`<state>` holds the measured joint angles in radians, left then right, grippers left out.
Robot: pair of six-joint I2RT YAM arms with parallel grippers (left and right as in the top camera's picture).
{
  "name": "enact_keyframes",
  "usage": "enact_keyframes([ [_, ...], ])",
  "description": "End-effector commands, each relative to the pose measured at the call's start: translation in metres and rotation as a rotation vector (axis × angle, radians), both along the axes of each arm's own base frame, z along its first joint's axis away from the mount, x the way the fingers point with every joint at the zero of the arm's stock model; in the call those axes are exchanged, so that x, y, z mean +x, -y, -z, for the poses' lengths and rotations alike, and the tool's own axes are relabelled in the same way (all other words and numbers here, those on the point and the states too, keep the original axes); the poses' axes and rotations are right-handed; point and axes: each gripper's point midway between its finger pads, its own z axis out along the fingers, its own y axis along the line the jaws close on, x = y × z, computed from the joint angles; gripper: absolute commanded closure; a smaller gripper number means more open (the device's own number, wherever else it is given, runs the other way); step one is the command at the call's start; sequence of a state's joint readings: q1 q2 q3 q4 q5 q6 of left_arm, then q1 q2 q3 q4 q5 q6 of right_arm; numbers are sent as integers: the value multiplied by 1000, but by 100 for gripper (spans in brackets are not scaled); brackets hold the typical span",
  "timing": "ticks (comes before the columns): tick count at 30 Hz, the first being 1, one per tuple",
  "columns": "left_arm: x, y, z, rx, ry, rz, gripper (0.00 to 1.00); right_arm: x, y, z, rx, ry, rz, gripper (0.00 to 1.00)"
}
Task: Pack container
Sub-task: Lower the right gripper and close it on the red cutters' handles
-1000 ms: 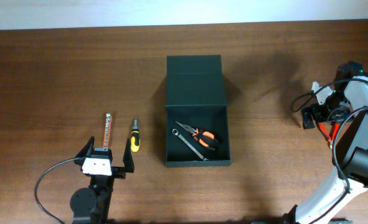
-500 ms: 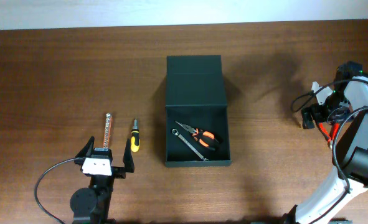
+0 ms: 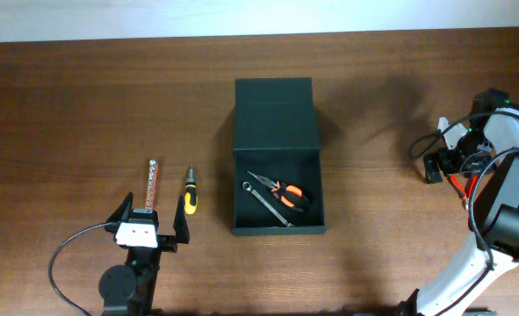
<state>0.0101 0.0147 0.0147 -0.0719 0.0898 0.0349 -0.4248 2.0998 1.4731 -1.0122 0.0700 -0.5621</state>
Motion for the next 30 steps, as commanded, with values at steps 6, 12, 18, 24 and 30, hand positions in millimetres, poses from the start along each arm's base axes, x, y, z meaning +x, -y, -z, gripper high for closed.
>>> enact_keyframes([
  [6, 0, -3, 2, 16, 1, -13, 1, -7, -4, 14, 31, -35, -3, 1],
  [12, 0, -3, 2, 16, 1, -13, 1, -6, -4, 15, 29, -33, -3, 1],
  [18, 0, -3, 2, 16, 1, -13, 1, -6, -3, 15, 25, -33, -3, 0],
  [24, 0, -3, 2, 16, 1, -13, 1, -5, -3, 15, 24, -32, -3, 38],
  [30, 0, -3, 2, 16, 1, -13, 1, -5, -3, 15, 25, -32, -3, 38],
])
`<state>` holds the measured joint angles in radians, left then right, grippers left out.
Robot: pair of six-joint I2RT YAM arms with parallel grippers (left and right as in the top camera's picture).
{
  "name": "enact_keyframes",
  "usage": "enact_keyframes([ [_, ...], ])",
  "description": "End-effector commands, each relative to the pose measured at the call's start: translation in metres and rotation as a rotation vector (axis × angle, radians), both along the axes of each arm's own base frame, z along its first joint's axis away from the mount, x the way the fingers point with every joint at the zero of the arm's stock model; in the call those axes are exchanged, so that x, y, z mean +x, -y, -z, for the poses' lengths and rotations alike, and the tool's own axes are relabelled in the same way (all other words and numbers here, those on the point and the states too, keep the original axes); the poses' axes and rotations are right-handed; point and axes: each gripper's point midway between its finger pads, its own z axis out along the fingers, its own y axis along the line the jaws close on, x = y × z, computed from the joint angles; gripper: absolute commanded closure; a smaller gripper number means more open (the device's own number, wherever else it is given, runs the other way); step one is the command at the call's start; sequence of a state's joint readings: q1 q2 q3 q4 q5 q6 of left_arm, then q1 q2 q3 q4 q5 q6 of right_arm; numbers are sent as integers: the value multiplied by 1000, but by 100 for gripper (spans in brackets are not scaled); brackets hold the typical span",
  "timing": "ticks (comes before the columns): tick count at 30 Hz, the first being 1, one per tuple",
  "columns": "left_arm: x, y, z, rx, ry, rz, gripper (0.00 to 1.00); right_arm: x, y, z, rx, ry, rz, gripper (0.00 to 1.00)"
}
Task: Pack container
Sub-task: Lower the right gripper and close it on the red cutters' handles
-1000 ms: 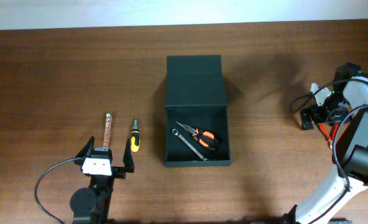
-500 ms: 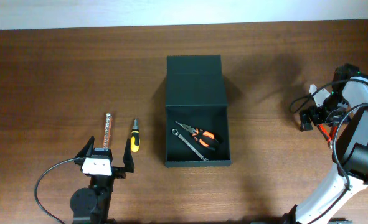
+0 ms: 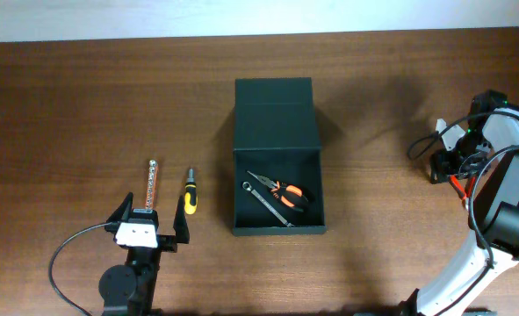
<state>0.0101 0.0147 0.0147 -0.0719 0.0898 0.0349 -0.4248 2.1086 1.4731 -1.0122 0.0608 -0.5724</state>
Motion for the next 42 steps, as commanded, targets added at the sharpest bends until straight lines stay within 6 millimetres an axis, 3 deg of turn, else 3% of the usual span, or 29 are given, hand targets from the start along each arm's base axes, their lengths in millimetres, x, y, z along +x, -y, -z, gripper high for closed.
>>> enact_keyframes([
  [1, 0, -3, 2, 16, 1, -13, 1, -5, -1, 11, 12, -27, 6, 38],
  [19, 0, -3, 2, 16, 1, -13, 1, -4, -1, 12, 10, -21, 6, 55],
  [25, 0, -3, 2, 16, 1, -13, 1, -3, 0, 12, 9, -19, 7, 69],
  [42, 0, -3, 2, 16, 1, -13, 1, -1, 0, 12, 7, -8, 14, 82],
])
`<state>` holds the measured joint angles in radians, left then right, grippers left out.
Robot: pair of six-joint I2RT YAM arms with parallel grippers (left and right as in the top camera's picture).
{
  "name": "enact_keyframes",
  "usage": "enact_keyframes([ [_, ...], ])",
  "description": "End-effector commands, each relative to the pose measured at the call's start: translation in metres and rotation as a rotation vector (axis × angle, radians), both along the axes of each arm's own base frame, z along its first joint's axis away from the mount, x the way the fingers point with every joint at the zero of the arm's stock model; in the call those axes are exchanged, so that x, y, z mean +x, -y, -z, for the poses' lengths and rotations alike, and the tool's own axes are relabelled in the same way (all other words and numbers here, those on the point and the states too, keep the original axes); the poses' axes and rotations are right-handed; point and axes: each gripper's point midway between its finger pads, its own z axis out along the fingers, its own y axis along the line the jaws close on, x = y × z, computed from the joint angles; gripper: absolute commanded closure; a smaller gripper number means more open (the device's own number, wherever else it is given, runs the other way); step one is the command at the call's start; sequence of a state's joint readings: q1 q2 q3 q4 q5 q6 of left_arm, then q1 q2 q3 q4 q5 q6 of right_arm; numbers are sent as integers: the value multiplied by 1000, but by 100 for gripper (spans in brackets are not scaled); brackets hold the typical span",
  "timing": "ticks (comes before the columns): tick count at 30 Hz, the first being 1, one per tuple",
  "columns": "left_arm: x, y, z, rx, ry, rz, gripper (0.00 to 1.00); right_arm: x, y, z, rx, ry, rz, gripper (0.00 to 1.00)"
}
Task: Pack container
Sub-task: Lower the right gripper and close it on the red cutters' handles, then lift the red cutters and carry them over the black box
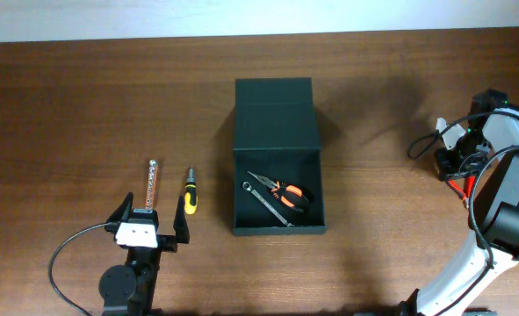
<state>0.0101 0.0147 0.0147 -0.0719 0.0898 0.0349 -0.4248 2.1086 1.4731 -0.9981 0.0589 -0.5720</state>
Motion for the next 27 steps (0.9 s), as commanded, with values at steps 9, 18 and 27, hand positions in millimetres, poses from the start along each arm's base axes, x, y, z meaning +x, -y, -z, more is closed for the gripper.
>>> enact_keyframes([
  [9, 0, -3, 2, 16, 1, -13, 1, -2, -1, 11, 7, -15, 32, 96],
  [18, 0, -3, 2, 16, 1, -13, 1, 8, -1, 4, 18, 14, 63, 96],
  [27, 0, -3, 2, 16, 1, -13, 1, 45, -7, -43, 2, 84, 40, 96],
])
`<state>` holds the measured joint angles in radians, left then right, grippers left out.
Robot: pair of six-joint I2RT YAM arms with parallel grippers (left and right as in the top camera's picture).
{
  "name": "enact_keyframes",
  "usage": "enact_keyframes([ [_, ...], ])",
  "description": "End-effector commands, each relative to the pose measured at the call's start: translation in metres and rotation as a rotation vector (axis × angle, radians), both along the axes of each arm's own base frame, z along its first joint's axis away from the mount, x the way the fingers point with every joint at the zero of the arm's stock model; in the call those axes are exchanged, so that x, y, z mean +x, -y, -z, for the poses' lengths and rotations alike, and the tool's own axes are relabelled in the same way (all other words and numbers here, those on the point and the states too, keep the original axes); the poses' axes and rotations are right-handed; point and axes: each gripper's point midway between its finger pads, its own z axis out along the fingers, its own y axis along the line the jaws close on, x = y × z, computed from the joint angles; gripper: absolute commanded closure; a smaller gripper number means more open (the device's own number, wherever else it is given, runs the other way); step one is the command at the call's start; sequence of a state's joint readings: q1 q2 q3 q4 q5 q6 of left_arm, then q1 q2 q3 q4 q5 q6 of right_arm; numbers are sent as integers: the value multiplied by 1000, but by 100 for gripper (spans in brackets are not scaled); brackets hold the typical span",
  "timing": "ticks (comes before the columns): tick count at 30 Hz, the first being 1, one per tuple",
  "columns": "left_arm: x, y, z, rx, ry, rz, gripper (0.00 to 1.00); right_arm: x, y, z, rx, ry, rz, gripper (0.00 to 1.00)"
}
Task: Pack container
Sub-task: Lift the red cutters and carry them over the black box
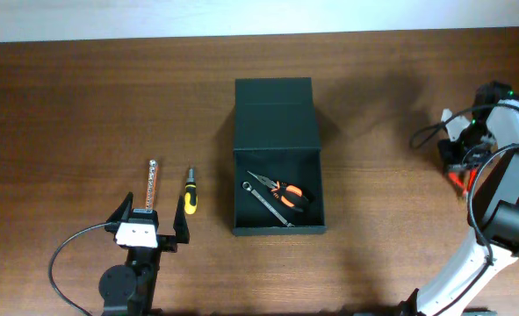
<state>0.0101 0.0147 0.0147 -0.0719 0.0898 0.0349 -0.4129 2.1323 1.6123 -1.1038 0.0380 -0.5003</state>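
The black box (313, 189) stands open mid-table, its lid (274, 114) folded back behind it. Inside lie orange-handled pliers (285, 190) and a small wrench (268, 202). Left of the box, a yellow-and-black screwdriver (190, 195) and a thin metal rod (152, 183) lie on the table. My left gripper (152, 221) stands open just in front of those two tools, with nothing between its fingers. My right gripper (455, 158) is folded in at the far right edge. Its jaws are hidden from above, and something red (457, 178) shows beside it.
The brown wooden table (83, 105) runs to a pale wall strip at the back. A black cable (66, 254) loops from the left arm at the front left. The right arm's white base link (470, 272) rises from the front right corner.
The right gripper end has shifted slightly to the right and back, closer to the table's right edge. The left arm, box and tools have not moved.
At each earlier moment the right gripper end sat a little further right than before, from about mid-way toward the box to hard against the right edge now. The left gripper stayed open by the screwdriver and rod. Pliers and wrench lay in the box throughout.
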Motion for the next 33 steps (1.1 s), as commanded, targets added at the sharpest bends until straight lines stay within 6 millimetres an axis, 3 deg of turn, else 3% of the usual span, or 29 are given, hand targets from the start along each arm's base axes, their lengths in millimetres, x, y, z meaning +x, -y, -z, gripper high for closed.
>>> enact_keyframes([
  [1, 0, -3, 2, 16, 1, -13, 1, 31, -9, -26, -14, 76, -31, 96],
  [9, 0, -3, 2, 16, 1, -13, 1, 79, -63, -91, -42, 181, -184, 96],
  [13, 0, -3, 2, 16, 1, -13, 1, 95, -108, -121, -42, 234, -288, 96],
  [18, 0, -3, 2, 16, 1, -13, 1, 105, -179, -151, -20, 296, -439, 96],
  [24, 0, -3, 2, 16, 1, -13, 1, 92, -271, -164, 9, 315, -641, 96],
  [29, 0, -3, 2, 16, 1, -13, 1, 65, -327, -162, 31, 278, -773, 96],
  [33, 0, -3, 2, 16, 1, -13, 1, 42, -358, -160, 44, 243, -846, 96],
])
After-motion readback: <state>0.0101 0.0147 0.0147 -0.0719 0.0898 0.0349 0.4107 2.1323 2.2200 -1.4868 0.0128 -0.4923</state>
